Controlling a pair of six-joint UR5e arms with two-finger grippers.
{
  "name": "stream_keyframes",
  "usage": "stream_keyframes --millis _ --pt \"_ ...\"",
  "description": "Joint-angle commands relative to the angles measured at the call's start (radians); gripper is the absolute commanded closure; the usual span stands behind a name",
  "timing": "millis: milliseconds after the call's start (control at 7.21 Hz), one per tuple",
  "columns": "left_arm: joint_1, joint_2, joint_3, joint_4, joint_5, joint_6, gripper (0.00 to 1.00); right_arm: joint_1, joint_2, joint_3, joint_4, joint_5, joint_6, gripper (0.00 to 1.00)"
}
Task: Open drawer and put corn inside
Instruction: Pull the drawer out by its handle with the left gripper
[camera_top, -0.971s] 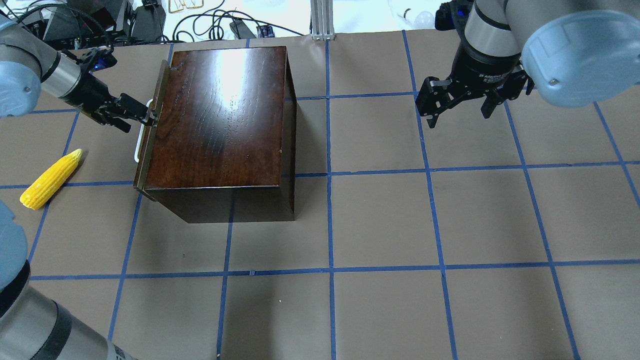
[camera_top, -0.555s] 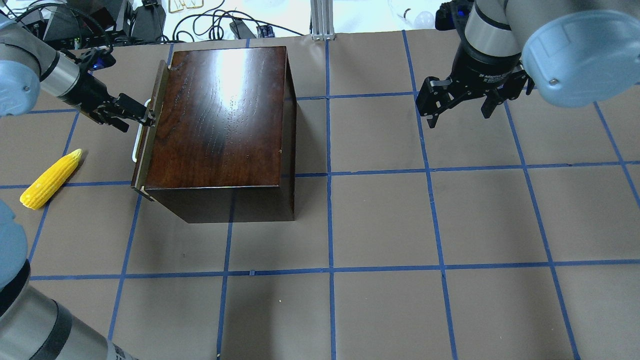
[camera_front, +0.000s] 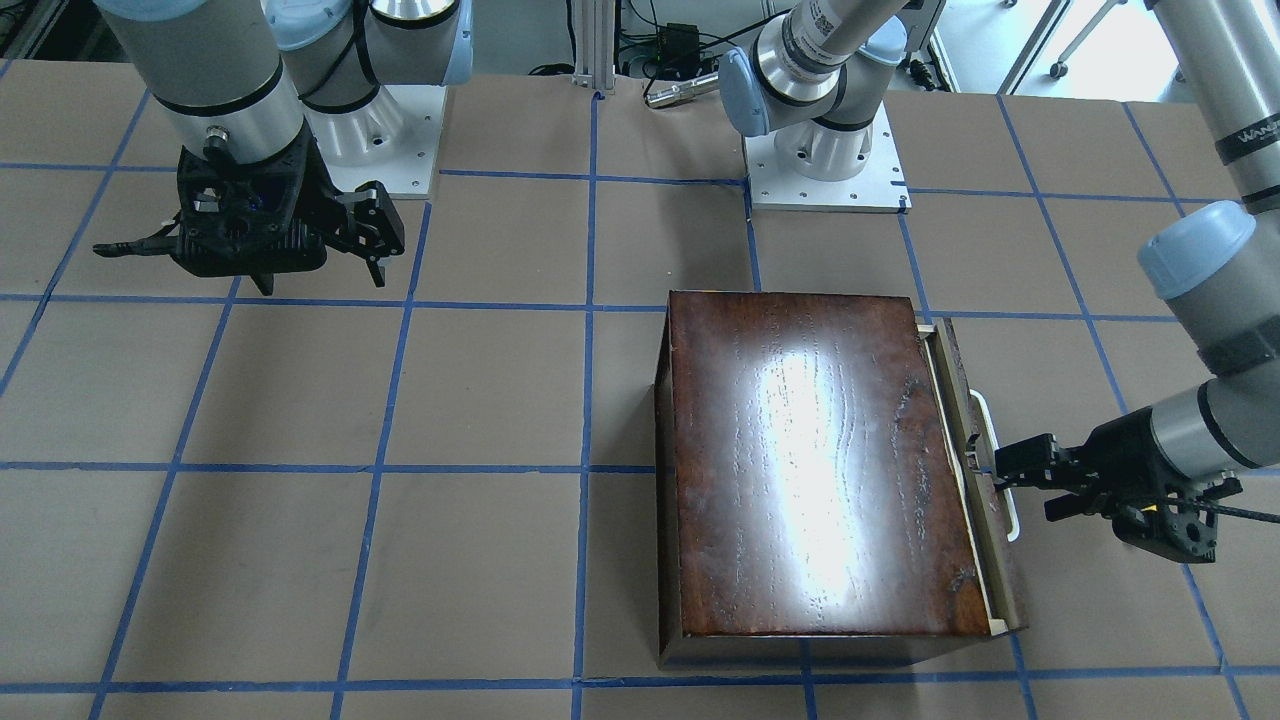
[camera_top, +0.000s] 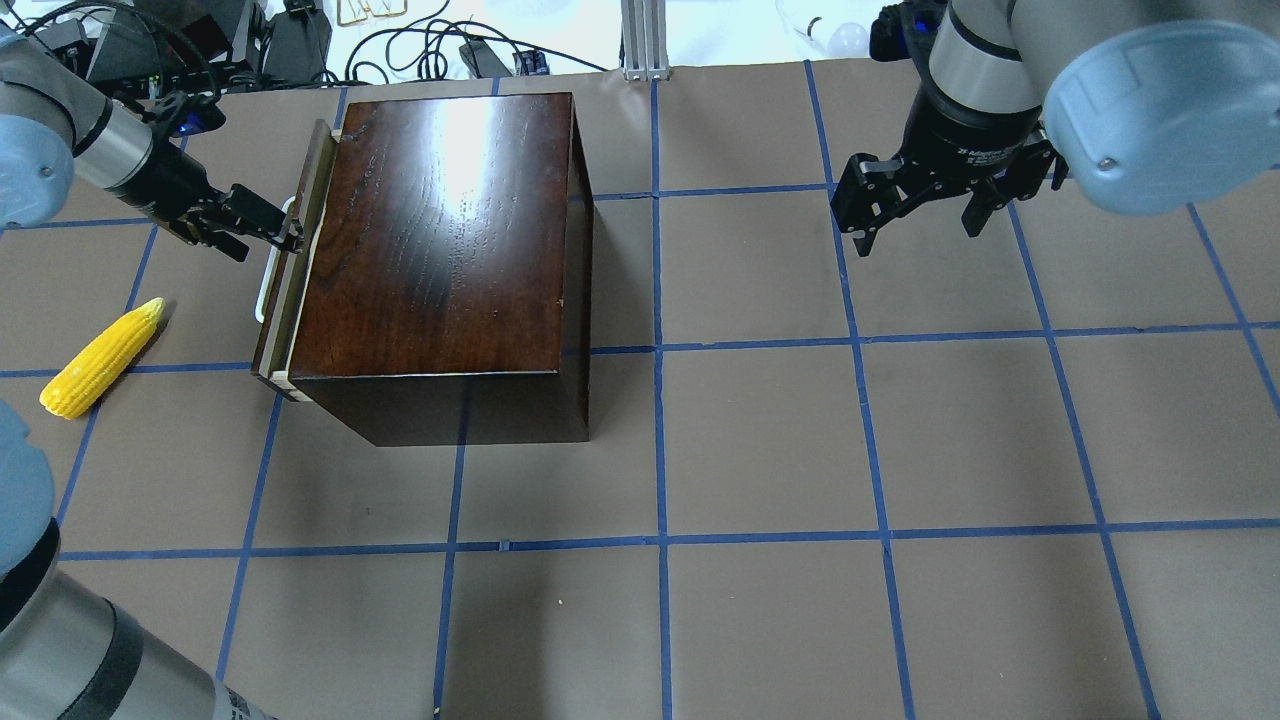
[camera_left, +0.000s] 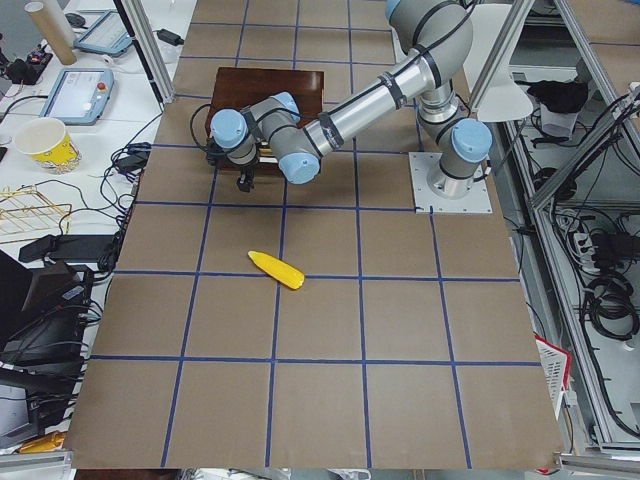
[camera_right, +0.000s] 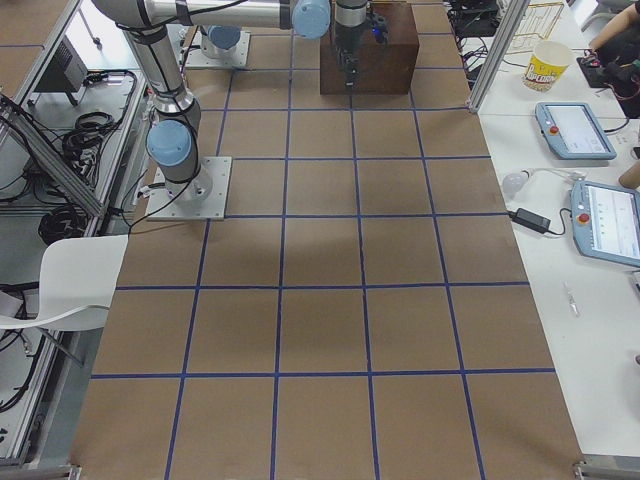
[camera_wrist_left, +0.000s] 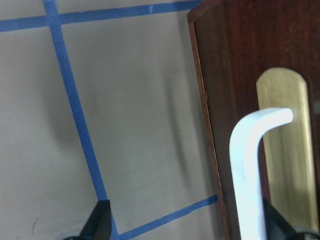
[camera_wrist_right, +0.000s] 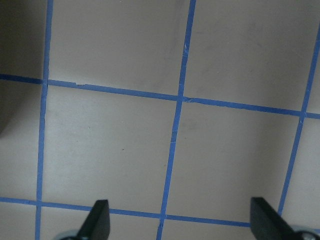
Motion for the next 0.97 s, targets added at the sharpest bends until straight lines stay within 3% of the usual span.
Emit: stream_keyframes --millis 0,832 --pt "0.007 -0.005 0.002 0.000 0.002 0.024 0.00 0.000 0.000 0.000 0.000 0.000 0.000 0.00" --pt "0.051 -0.022 0.033 -0.015 0.005 0.065 0.00 0.000 0.000 0.000 0.000 0.000 0.000 0.00"
